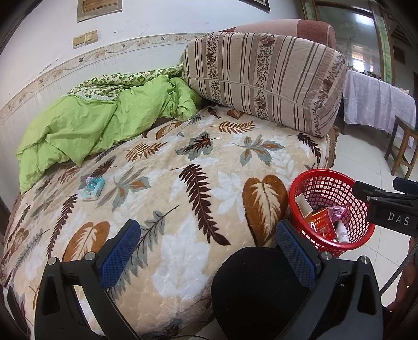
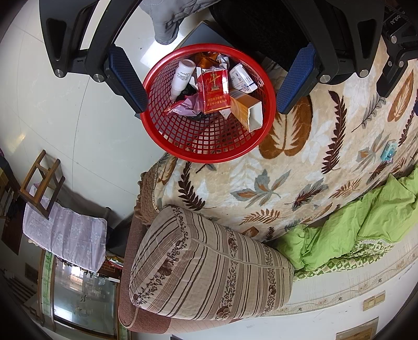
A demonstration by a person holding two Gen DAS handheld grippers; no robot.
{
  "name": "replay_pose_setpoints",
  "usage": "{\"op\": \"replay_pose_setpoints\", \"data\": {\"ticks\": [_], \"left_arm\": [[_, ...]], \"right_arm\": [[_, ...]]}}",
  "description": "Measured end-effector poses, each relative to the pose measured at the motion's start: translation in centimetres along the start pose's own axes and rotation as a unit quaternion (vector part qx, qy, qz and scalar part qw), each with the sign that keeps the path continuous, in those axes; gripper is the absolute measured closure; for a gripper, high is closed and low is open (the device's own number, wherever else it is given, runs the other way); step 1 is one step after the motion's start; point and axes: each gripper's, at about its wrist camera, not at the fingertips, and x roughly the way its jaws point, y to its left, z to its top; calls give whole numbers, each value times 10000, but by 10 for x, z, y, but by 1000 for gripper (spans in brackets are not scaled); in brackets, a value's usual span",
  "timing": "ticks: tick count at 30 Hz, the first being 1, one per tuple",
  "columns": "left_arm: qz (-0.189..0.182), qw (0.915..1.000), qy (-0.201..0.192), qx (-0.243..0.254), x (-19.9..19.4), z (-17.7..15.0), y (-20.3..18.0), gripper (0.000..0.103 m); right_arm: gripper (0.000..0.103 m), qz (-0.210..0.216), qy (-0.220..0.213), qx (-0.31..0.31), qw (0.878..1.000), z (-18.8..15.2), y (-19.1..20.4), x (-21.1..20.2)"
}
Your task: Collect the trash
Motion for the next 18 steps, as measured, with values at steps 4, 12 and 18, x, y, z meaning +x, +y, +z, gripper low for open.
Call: {"op": "replay_pose_setpoints", "data": {"ticks": [4,12,18], "left_arm": [[-1,10000,-1,-1,0,0,0,0],[-25,10000,19,-40,0,0,1,0],[66,9991,182,-387,7,4,20,0]], "right_arm": [[3,1,1,-2,10000,0,0,0],[3,43,47,-76,10000,-2,2,2],[3,337,78,-361,9987,9,17,11]]}}
